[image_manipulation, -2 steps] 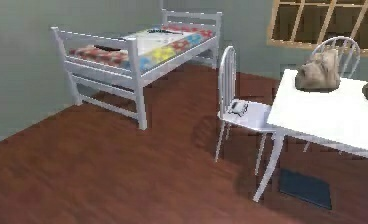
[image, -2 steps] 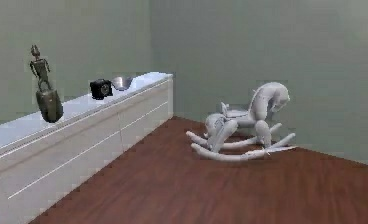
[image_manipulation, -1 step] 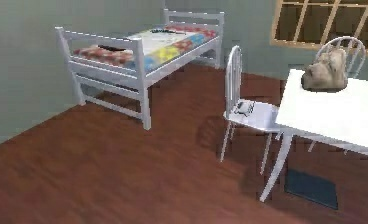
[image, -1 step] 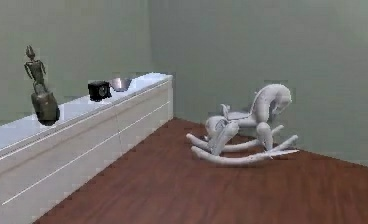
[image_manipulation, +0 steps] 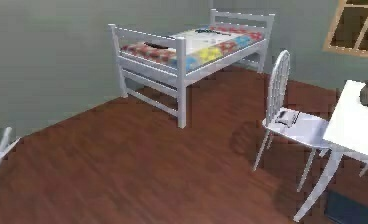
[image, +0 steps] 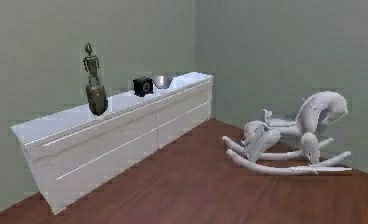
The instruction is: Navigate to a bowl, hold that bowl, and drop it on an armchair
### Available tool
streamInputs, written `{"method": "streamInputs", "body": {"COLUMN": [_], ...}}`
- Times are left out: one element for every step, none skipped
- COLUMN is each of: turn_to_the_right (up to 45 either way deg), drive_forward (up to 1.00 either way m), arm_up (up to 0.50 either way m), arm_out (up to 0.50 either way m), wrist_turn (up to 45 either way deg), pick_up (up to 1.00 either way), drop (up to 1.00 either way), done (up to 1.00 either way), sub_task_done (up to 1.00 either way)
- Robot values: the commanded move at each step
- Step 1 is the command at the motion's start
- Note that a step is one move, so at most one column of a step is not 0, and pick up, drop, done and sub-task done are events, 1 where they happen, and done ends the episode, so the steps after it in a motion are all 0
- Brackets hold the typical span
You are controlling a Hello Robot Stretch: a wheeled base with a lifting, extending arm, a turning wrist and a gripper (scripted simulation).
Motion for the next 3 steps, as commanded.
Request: {"method": "streamInputs", "body": {"turn_to_the_right": [0.0, -12.0, 0.0], "drive_forward": [1.0, 0.0, 0.25], "arm_up": [0.0, 0.0, 0.0], "arm_out": [0.0, 0.0, 0.0], "wrist_turn": [0.0, 0.0, 0.0], "pick_up": [0.0, 0.0, 0.0], "drop": [0.0, 0.0, 0.0], "done": [0.0, 0.0, 0.0], "sub_task_done": [0.0, 0.0, 0.0]}}
